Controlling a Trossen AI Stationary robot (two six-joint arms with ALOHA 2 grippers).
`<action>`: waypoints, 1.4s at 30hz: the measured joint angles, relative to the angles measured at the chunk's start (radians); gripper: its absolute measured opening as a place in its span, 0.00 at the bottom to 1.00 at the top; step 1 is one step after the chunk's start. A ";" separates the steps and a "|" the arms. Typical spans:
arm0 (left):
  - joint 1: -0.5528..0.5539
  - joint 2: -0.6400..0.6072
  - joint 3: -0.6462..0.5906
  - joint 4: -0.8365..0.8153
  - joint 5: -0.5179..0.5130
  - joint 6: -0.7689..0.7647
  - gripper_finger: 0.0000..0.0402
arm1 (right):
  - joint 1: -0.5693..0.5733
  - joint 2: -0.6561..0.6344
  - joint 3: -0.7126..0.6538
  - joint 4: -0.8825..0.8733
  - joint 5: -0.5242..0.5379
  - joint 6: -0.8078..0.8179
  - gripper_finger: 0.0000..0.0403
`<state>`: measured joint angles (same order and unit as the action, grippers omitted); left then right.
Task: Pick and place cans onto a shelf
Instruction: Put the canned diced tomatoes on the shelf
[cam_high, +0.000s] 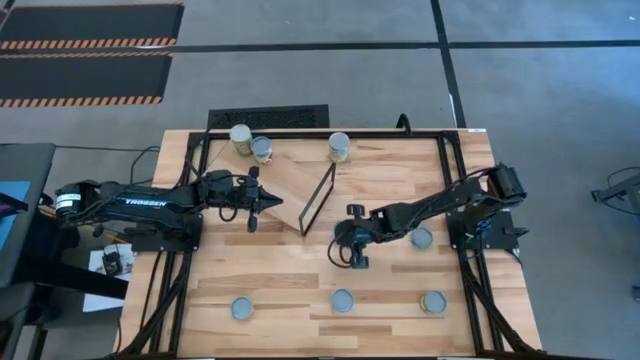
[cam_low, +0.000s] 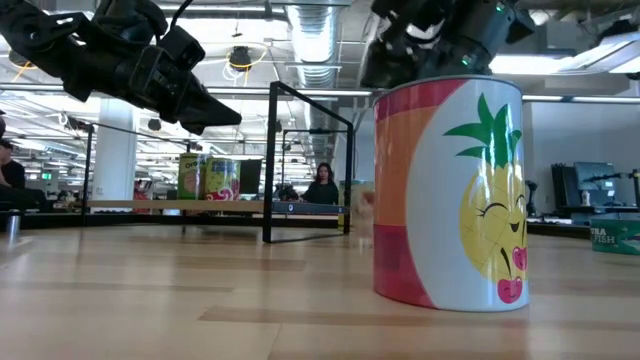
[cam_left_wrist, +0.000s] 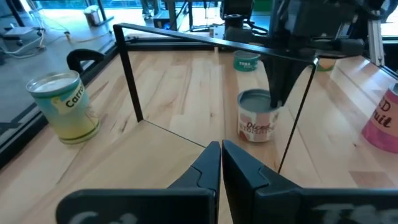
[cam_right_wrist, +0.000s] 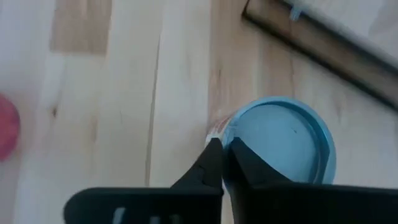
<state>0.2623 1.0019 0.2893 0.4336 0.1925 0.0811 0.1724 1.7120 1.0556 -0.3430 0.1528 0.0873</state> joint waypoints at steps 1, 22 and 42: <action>0.000 0.000 0.000 -0.001 0.000 0.000 0.02 | -0.007 -0.002 0.010 0.004 -0.001 -0.006 0.06; 0.069 -0.015 0.039 -0.031 -0.042 -0.064 0.02 | -0.110 -0.064 0.600 -0.581 0.055 -0.266 0.03; 0.134 -0.013 0.041 -0.088 -0.024 -0.044 0.02 | -0.475 0.347 0.878 -0.406 -0.294 -0.701 0.04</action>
<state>0.3958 0.9890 0.3305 0.3452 0.1684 0.0371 -0.3027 2.0591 1.9340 -0.7489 -0.1409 -0.6141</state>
